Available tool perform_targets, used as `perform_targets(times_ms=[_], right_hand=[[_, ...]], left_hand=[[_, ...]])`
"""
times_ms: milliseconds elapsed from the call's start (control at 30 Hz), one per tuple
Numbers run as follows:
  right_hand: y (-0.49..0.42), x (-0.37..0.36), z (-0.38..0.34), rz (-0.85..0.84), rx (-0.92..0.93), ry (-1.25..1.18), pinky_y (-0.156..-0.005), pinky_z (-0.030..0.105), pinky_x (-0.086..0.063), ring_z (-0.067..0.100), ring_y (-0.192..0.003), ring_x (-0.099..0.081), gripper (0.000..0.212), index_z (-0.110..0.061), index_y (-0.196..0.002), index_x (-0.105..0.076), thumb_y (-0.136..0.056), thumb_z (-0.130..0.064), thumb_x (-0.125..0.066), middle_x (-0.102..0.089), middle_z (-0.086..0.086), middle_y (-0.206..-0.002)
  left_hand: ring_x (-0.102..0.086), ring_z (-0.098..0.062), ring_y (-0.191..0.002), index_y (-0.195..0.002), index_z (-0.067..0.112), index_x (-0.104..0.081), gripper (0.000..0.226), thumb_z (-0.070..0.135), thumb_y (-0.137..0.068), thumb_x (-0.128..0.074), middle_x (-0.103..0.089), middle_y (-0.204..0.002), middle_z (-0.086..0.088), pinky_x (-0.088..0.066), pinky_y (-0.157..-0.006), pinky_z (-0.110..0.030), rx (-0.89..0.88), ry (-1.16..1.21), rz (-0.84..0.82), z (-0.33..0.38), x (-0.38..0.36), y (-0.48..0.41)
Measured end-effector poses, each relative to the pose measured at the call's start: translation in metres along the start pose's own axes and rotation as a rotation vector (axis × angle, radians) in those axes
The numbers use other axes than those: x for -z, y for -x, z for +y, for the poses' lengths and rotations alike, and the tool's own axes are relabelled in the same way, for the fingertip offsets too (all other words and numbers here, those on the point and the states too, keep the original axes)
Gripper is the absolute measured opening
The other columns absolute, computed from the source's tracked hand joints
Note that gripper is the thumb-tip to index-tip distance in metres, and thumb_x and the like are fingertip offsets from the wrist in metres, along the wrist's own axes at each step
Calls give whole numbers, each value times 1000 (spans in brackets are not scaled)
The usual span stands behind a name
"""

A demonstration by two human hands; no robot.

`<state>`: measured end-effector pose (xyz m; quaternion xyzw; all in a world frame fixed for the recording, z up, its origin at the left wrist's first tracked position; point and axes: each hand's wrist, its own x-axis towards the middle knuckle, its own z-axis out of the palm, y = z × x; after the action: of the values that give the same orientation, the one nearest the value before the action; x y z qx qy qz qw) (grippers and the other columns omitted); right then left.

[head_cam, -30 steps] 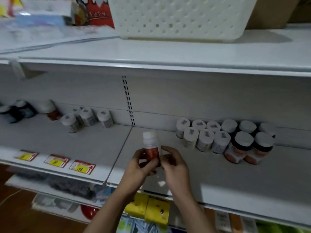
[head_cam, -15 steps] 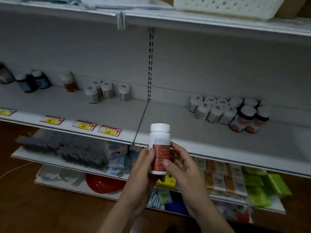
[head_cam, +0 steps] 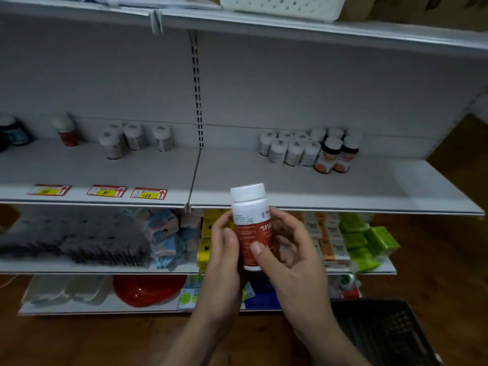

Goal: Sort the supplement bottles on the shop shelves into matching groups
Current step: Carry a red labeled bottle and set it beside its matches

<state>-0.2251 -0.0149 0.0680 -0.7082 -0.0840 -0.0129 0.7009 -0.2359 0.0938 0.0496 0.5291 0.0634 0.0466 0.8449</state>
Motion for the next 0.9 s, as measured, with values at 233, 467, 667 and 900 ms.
perform_targets(times_ms=[233, 467, 667, 900], right_hand=[[8, 39, -19, -63, 75, -52, -85, 35, -58, 15, -100, -65, 52, -47, -116, -61, -83, -8, -72, -66, -16, -109], [8, 94, -29, -162, 83, -157, -72, 24, -58, 9, -100, -68, 51, -40, -117, -64, -83, -1, -67, -64, -16, -114], [7, 124, -30, -176, 104, -245, -73, 23, -57, 9, -101, -67, 48, -37, -118, -64, -79, -9, -68, -68, -9, -113], [3, 154, -29, -164, 123, -257, -80, 29, -59, 12, -101, -68, 44, -33, -117, -64, -86, -1, -63, -70, -8, -111]], left_hand=[[-63, -35, -105, -125, 13, -59, 47, 39, -89, -46, -64, -119, -25, -52, -88, -45, 64, 126, -71, 5, -37, 9], [-69, -22, -94, -124, 30, -55, 34, 38, -97, -36, -70, -110, -9, -53, -74, -36, -100, 17, 14, -8, -83, 18], [-70, -21, -81, -118, 29, -53, 29, 37, -91, -48, -71, -101, -11, -55, -62, -32, -142, 87, 19, -15, -119, 28], [-71, -22, -87, -129, 21, -50, 46, 25, -83, -50, -73, -100, -10, -57, -66, -33, -157, 140, -5, -27, -149, 31]])
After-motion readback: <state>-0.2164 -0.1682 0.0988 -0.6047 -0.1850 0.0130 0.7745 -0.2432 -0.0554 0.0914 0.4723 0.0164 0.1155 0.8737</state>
